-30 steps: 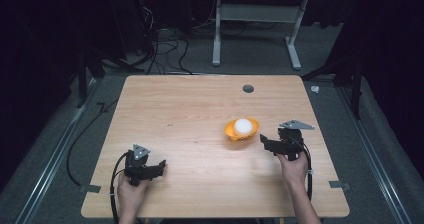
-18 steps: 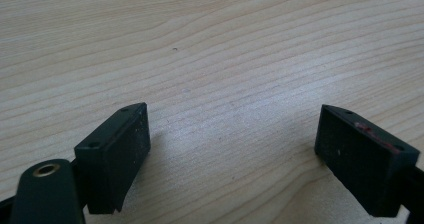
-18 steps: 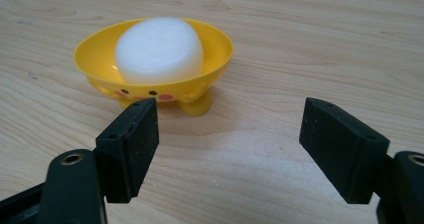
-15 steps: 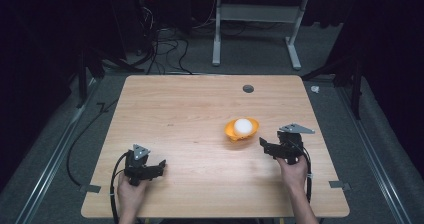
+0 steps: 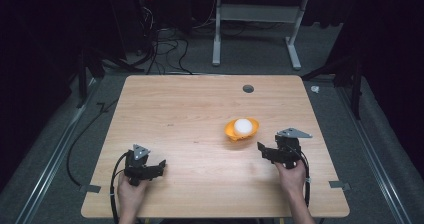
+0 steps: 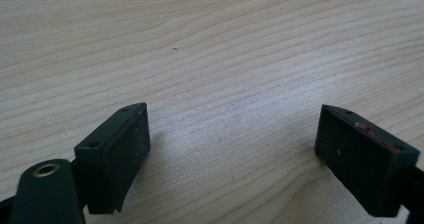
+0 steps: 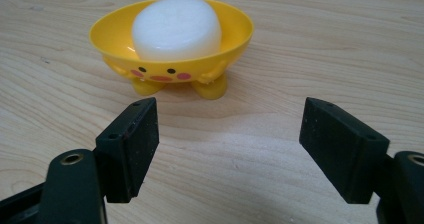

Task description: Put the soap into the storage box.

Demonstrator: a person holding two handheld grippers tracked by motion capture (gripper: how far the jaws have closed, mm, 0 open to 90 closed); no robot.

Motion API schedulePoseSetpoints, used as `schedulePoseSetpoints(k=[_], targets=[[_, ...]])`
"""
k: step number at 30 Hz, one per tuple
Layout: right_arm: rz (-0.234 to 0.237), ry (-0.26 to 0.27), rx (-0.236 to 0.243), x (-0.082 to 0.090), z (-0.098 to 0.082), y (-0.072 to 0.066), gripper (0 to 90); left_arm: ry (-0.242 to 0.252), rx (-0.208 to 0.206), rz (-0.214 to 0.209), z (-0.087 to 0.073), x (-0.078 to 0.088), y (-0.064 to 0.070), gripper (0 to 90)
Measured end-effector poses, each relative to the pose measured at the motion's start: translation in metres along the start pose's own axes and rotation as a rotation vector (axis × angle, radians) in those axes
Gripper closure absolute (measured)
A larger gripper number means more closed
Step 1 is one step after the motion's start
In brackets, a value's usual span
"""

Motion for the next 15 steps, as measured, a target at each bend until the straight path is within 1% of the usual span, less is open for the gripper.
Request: schedulePoseSetpoints(k=[6, 15], targets=[[0.007, -0.009, 0.004, -0.002, -0.005, -0.006, 24.6, 0.0, 0.0, 0.0, 0.0, 0.0, 0.0, 14.9], [0.012, -0.029, 0.023, -0.008, -0.014, -0.014, 24.5, 0.0, 0.0, 0.0, 0.0, 0.0, 0.0, 14.9]])
Point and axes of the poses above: each handheld gripper's, and its own axes: x roughly backward along the jaws, z roughly out of its top, y roughly to its right, the point moved 5 cm from there along -x, roughly forward along the jaws, and after that the axes turned 1 degree about -x, right-handed, at the moved point
